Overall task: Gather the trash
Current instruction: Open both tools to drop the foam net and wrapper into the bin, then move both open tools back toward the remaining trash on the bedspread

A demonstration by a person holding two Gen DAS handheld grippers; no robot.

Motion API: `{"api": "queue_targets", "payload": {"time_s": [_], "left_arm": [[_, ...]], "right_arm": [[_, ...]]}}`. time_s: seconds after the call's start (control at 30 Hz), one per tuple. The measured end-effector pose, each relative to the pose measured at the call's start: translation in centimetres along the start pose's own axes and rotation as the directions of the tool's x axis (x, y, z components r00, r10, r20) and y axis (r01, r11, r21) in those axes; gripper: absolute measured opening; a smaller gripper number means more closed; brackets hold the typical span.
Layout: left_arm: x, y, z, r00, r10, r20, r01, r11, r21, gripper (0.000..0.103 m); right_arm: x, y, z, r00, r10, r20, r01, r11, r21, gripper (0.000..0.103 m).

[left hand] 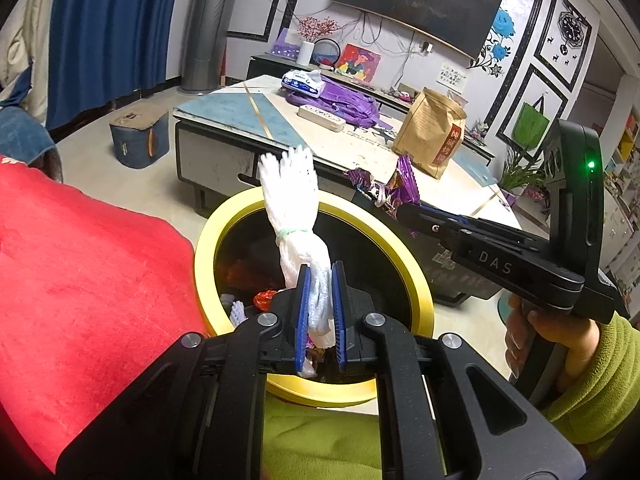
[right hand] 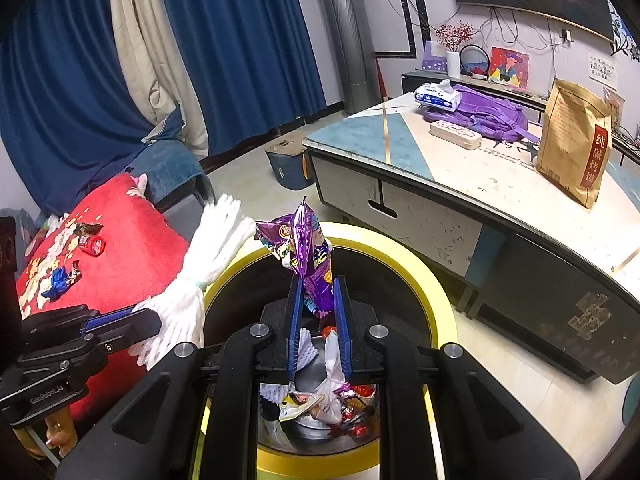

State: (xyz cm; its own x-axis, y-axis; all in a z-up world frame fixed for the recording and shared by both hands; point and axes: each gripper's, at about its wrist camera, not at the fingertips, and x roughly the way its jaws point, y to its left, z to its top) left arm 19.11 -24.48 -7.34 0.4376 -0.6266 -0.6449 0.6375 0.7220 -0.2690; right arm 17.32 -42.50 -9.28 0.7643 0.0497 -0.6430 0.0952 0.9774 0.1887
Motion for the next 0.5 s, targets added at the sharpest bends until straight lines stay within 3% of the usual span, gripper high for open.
{"api": "queue_targets", "payload": {"time_s": [0.07,0.13,0.5], "left_arm": [[0.0,0.1,0.0,1.0,-0.002,0.003,0.002,1.0,-0.003,0.021],[-0.1,0.2,-0.1,1.0,-0.003,0.006,0.003,1.0,-0.009,0.028],[-1.2,1.6,-0.5,1.0,-0.001,0.015,0.002,0.997,-0.081,0.073]], "right_arm": [[0.1,-0.2,-0.1,1.0,-0.005,-0.004,0.005,1.0,0.01,0.028],[0.0,-0.5,-0.1,1.0,-0.011,0.002,0.011,1.0,0.025,0.037],[-0.7,-0.7,0.0,0.999,-0.026,0.03,0.025,0.999,0.037,0.058]]}}
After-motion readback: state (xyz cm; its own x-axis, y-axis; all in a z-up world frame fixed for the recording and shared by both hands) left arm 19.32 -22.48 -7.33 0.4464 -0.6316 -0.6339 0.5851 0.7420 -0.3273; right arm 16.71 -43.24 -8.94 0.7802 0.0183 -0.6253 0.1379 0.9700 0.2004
